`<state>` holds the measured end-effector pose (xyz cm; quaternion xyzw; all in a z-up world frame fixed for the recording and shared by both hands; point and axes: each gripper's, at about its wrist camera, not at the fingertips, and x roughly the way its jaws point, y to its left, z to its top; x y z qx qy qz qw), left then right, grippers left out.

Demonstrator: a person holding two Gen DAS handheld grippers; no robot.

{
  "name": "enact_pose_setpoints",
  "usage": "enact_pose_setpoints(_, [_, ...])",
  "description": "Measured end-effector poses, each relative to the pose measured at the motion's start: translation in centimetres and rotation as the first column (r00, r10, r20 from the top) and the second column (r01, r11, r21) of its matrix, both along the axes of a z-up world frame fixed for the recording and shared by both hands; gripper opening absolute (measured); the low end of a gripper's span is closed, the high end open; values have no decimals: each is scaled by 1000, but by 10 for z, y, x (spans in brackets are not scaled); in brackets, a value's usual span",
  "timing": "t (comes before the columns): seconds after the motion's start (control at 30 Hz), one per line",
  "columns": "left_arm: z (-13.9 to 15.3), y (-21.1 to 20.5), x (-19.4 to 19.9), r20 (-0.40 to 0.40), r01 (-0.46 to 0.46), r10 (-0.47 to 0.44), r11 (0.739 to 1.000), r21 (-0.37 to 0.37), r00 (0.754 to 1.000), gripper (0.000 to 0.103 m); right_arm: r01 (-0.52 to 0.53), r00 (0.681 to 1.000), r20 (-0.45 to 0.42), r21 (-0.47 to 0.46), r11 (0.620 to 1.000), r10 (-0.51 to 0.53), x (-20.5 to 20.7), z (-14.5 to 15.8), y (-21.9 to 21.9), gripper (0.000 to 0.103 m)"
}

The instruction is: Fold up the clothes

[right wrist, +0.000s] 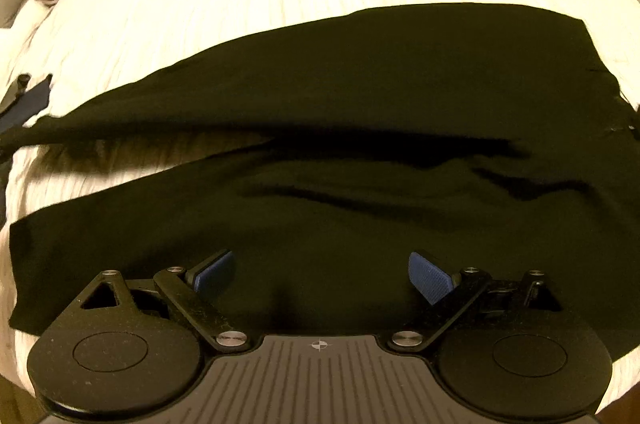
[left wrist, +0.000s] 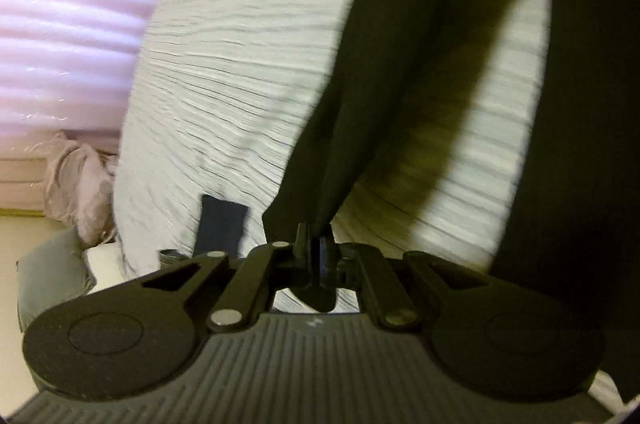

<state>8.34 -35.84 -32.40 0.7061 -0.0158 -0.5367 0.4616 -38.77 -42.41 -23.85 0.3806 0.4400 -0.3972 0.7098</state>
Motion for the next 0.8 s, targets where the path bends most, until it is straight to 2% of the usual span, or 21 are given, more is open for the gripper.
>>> enact_pose_setpoints(0.1, [-34, 7, -4, 36, 4, -8, 993, 119, 999, 15, 32, 999, 9, 18, 999, -33, -6, -4, -4, 96])
enact_pose_setpoints(0.17, [-44, 12, 0, 52, -11, 3, 985, 173, 999, 21, 36, 999, 21, 14, 999, -37, -11, -1, -4, 96])
enact_pose_setpoints(0.27, [-39, 15, 4, 74, -45, 30, 977, 208, 997, 24, 41, 999, 33, -6, 999, -41, -25, 6, -5, 96])
enact_pose_setpoints(0.33, [-21, 16, 6, 51, -94, 85, 976, 198, 995, 27, 57, 998, 22, -23, 998, -56, -38, 9, -11, 96])
enact_pose_setpoints(0.43, [11, -5, 6, -27, -179, 184, 973, 144, 983, 31, 81, 997, 10, -51, 995, -81, -60, 15, -25, 96])
enact_pose_setpoints(0.57, [44, -49, -34, -162, -154, 163, 986, 71, 973, 43, 73, 997, -5, -134, 988, -74, -101, 25, -76, 96])
enact_pose_setpoints(0.63, [48, -75, -62, -228, -129, 139, 990, 60, 964, 44, 44, 998, -25, -186, 982, -49, -120, 26, -109, 96])
enact_pose_setpoints(0.73, [46, -119, -110, -365, -103, 121, 992, 69, 923, 47, 27, 997, -58, -249, 968, -42, -152, 24, -165, 96])
enact_pose_setpoints(0.8, [39, -151, -143, -461, -107, 138, 990, 93, 877, 49, 29, 998, -45, -257, 966, -42, -174, 16, -207, 96])
